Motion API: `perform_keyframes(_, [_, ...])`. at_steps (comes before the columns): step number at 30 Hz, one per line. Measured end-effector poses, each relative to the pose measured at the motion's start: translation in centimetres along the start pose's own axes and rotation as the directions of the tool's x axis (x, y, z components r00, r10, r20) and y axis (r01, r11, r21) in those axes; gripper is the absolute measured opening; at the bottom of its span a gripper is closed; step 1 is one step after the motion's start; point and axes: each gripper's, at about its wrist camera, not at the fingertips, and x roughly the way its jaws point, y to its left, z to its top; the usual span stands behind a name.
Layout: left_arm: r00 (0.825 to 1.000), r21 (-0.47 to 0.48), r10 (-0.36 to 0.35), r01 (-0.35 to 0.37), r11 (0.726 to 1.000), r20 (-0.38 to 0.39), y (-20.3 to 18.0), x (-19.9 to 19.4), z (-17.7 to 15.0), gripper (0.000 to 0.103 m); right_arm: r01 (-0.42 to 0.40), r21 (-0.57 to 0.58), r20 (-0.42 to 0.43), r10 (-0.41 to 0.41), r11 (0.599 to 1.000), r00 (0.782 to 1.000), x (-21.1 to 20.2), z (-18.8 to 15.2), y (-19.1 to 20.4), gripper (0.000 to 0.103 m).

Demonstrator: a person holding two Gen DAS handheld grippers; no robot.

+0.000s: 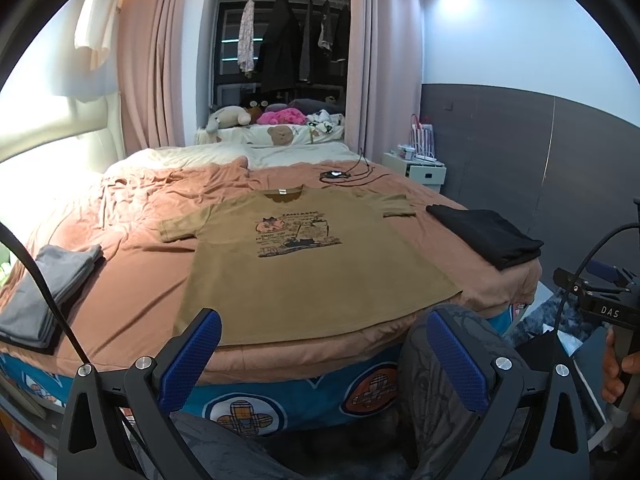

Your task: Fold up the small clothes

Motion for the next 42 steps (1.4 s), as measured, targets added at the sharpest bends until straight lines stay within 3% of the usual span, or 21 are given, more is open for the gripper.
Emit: perform_keyframes(42, [1.0, -0.022, -0.002, 0.002, 1.0, 0.017, 0.52, -0.52, -0.5, 0.103, -0.005, -0.004, -0.006, 0.005, 1.0, 1.0, 0.08, -0.62, 0.24, 0.103])
